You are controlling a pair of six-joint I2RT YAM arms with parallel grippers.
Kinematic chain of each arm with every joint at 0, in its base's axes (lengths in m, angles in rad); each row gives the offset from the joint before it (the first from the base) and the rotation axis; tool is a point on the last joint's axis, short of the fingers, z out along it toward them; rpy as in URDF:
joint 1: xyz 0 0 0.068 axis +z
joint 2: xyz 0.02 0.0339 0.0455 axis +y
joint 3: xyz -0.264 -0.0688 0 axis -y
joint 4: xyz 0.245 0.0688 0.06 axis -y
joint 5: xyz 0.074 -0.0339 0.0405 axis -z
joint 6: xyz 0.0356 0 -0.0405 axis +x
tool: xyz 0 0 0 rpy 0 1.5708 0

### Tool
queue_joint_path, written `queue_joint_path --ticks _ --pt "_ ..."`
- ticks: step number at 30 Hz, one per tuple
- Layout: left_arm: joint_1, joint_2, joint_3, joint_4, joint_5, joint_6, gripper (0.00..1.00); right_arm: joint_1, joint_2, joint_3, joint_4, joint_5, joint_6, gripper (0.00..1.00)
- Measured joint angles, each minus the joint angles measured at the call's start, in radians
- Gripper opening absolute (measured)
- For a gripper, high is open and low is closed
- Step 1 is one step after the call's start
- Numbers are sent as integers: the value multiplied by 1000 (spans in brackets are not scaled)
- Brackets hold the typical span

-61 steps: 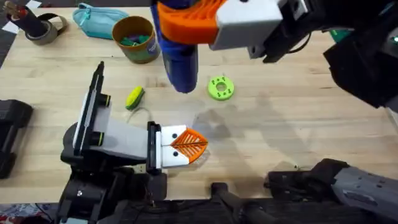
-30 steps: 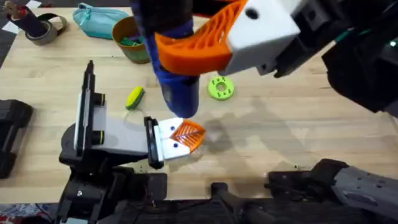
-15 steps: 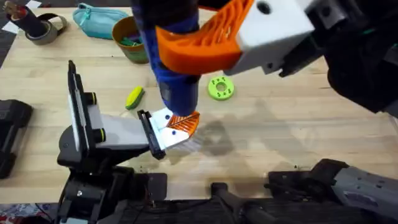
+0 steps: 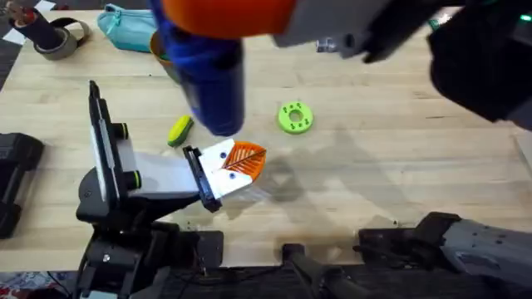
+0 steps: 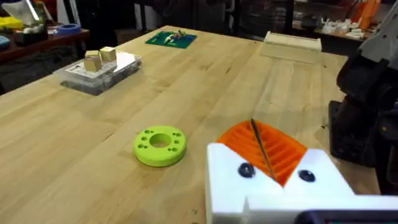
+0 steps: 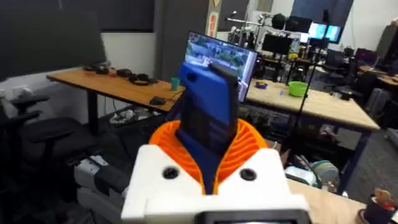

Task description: Pick up the gripper from the table and insert it into the empty holder that is missing its gripper. Then pick up a screw, insert it into the mounting hole, and use the screwdriver to tighten it. Finally, clean up the table by picking up the vegetable and placing it into the bucket.

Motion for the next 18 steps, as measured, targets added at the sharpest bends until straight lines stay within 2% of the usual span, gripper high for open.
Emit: queue_joint_path --ticks 5,13,18 --pt "0 0 0 0 0 0 9 32 50 10 8 1 -21 54" --pt "0 0 0 0 0 0 9 43 56 10 27 1 -47 54" --pt "0 0 0 0 0 0 9 42 54 -23 113 2 -58 53"
